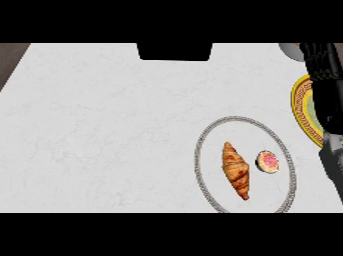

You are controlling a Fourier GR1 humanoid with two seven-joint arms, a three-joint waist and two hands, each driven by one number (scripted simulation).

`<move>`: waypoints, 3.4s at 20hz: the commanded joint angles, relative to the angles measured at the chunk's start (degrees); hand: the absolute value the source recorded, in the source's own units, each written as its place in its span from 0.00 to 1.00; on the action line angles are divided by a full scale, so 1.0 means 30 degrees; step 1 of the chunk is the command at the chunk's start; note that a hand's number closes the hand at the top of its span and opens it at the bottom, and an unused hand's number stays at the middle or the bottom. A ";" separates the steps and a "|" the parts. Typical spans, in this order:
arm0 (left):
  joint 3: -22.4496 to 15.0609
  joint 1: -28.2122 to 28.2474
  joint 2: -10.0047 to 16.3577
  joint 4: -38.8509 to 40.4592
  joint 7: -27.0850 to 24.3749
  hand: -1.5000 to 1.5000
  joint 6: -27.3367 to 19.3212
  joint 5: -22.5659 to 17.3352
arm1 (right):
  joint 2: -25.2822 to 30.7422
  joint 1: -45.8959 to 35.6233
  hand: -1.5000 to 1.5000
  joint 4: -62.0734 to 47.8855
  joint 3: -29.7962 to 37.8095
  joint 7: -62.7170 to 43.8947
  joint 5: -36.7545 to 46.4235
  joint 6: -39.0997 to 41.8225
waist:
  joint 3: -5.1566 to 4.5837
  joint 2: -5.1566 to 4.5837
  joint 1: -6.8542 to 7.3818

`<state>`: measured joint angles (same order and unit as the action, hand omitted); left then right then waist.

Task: Pick the croissant from the placemat and place it in the plate

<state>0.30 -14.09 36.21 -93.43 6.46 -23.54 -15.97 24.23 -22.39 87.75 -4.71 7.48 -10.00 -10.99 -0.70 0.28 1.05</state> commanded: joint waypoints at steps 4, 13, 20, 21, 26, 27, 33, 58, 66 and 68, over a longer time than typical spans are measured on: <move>-0.2951 0.2435 -0.2146 0.1241 0.0569 0.50 0.0807 0.0223 | -0.0572 0.0257 1.00 0.0561 -0.5684 -0.2889 -0.0106 0.4844 | 0.0135 -0.0297 0.0158; -0.5165 0.3601 -0.4134 0.3007 0.1346 0.50 0.0479 0.0848 | 0.2521 0.2505 1.00 -0.0759 -0.8694 0.2261 0.8894 0.1603 | 0.0281 -0.0233 -0.0560; -0.5609 0.3549 -0.5168 0.3822 0.0648 0.50 0.0733 0.1093 | 0.3501 0.3176 0.00 -0.3860 -0.8519 0.8294 0.5417 0.7405 | 0.0248 -0.0196 -0.0250; -0.6093 0.4035 -0.5482 0.3138 0.0867 0.50 0.0166 0.1460 | 0.4146 0.3216 0.00 -0.3120 -0.9318 0.7752 0.6999 0.7045 | 0.0243 -0.0119 -0.0248; -0.5664 0.3420 -0.5369 0.3959 0.1125 0.50 0.0353 0.1502 | 0.5563 0.1258 0.00 -0.1739 -1.0224 0.5038 1.1385 0.5777 | 0.0204 -0.0034 -0.0498; -0.5683 0.3851 -0.5232 0.3488 0.0960 0.50 0.0647 0.1358 | 0.5109 0.0088 0.00 -0.1753 -1.0328 0.3873 1.1975 0.5977 | 0.0203 -0.0033 -0.0201; -0.5331 0.3118 -0.5566 0.3667 0.1668 0.50 0.0156 0.1760 | 0.4813 -0.1326 0.00 -0.0100 -1.1807 -0.0551 1.4434 0.9057 | 0.0212 -0.0045 -0.0396; -0.3798 0.4500 -0.7320 0.3504 0.0889 0.50 0.1788 0.3845 | -0.0908 -0.1540 0.00 -0.2464 -1.1186 -0.3608 2.0426 1.7495 | 0.0231 -0.0082 -0.0284; -0.2311 0.3918 -0.7272 0.4174 0.1060 0.50 0.3499 0.3699 | -0.1211 -0.0442 0.00 -0.4939 -1.0193 -0.1029 2.2908 1.5496 | 0.0233 -0.0102 -0.0272; -0.2744 0.3935 -0.7608 0.2988 0.2198 0.50 0.2745 0.4516 | -0.1896 -0.1095 0.00 -0.6497 -0.9864 -0.0709 2.3580 1.4918 | 0.0238 -0.0103 -0.0226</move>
<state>-8.66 -2.59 13.47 -82.34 11.15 -15.53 -3.71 20.32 -24.59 74.27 -35.63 2.35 57.23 36.72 0.00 -0.01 0.21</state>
